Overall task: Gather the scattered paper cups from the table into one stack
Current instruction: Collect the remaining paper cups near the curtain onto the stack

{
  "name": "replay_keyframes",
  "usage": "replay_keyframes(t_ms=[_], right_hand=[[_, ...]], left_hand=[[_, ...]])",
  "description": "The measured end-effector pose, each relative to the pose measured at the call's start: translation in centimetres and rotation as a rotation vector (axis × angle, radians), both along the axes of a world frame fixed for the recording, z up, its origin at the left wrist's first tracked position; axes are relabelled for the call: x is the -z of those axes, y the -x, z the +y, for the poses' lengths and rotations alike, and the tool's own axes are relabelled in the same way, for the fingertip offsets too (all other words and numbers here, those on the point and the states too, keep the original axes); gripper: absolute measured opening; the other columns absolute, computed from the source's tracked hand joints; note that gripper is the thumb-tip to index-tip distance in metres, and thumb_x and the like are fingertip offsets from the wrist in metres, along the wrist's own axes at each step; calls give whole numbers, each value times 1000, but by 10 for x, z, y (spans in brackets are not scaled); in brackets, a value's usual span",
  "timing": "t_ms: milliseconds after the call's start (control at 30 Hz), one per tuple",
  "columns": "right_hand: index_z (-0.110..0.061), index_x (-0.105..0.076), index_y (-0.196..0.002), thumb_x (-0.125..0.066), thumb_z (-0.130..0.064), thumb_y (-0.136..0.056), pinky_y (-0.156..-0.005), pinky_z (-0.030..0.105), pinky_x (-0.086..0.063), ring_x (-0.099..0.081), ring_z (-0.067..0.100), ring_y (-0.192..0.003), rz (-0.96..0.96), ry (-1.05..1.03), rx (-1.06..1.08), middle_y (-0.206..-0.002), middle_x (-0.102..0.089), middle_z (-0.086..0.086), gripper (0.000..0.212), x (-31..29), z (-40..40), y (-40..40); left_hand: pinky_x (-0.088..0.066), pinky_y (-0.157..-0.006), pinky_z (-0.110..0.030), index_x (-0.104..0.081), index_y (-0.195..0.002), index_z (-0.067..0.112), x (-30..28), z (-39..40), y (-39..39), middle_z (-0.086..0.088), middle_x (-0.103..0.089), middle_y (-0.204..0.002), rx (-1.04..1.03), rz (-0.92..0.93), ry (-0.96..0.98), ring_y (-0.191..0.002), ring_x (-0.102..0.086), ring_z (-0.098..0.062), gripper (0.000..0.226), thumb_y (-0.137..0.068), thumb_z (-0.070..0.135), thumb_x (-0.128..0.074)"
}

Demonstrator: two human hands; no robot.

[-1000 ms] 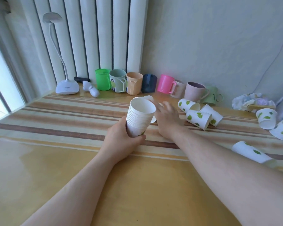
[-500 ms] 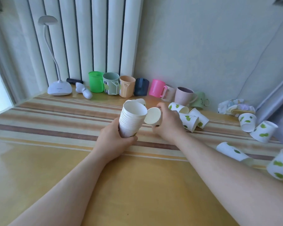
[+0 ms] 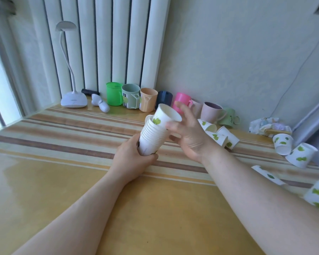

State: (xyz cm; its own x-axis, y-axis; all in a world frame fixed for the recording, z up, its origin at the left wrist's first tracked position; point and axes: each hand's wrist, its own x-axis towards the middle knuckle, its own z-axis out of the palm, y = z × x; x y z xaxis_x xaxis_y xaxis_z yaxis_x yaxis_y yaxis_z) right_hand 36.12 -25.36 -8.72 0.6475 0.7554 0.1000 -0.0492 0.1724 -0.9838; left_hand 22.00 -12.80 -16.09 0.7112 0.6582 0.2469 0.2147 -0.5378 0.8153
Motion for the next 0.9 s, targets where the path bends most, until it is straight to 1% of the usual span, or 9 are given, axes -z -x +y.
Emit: replay_keyframes(t_ms=[67,167,300,400,533,600,667,767,900], right_hand=[[-43,-49,-151,-77,-26,-73,-93,44,-50,-64,24,-104,165,-32,-44,-120,-72,0,85,4,-2,-6],[-19,-55,-154,-61,-21,-74,-79,43,-49,-56,30,-103,295,-21,133,-123,-70,7,81,10,5,-25],[-33,-52,-155,-60,0,-87,-90,34,-48,-57,20,-122,-208,335,305,-152,-51,2,76,29,37,-51],[-31,-37,-162,-73,-15,-86,-115,37,-35,-38,26,-148,-803,661,284,-164,-35,4,86,37,65,-84],[-37,-23,-159,-67,-40,-86,-109,41,-37,-44,31,-138,-1274,933,117,-156,-38,-17,85,49,108,-116],[-42,-39,-145,-66,-38,-89,-108,44,-42,-40,26,-130,-1267,967,50,-135,-46,-28,62,50,114,-115],[-44,-49,-136,-62,-39,-92,-107,48,-43,-40,30,-134,-1307,973,77,-136,-52,-16,45,50,116,-110],[-42,-49,-107,-55,-43,-82,-83,41,-46,-52,30,-115,-1173,870,245,-105,-55,-12,25,59,111,-111],[-22,-60,-128,-83,-29,-72,-76,34,-56,-65,21,-95,-237,289,386,-109,-71,-5,61,47,79,-84]], left_hand=[[-48,-67,-30,-62,-104,33,0,1,0,14,-70,-90,-37,-10,26,-88,-64,-5,37,-75,39,-85],[-53,-71,-31,-62,-103,31,0,2,-2,14,-70,-90,-67,-24,72,-88,-64,-4,36,-76,40,-85],[-53,-71,-33,-60,-100,31,4,1,-5,12,-70,-89,-45,-8,36,-87,-64,-8,35,-75,41,-82],[-45,-65,-29,-56,-96,34,5,0,-8,12,-67,-88,-40,-8,18,-85,-63,-7,33,-74,42,-80],[-36,-61,-23,-52,-89,37,5,2,-11,13,-65,-85,-41,-21,25,-82,-60,-4,32,-75,42,-80],[-36,-61,-23,-51,-89,38,5,4,-12,14,-64,-85,-45,-27,24,-81,-60,-3,33,-75,43,-80],[-37,-62,-24,-51,-89,38,5,6,-12,14,-64,-84,-49,-30,19,-81,-60,-4,33,-75,43,-81],[-38,-63,-25,-54,-93,37,7,8,-12,13,-65,-86,-47,-34,17,-83,-61,-4,33,-75,43,-81],[-41,-64,-26,-58,-100,36,7,8,-10,14,-68,-89,-33,-30,19,-86,-63,-3,35,-76,42,-83]])
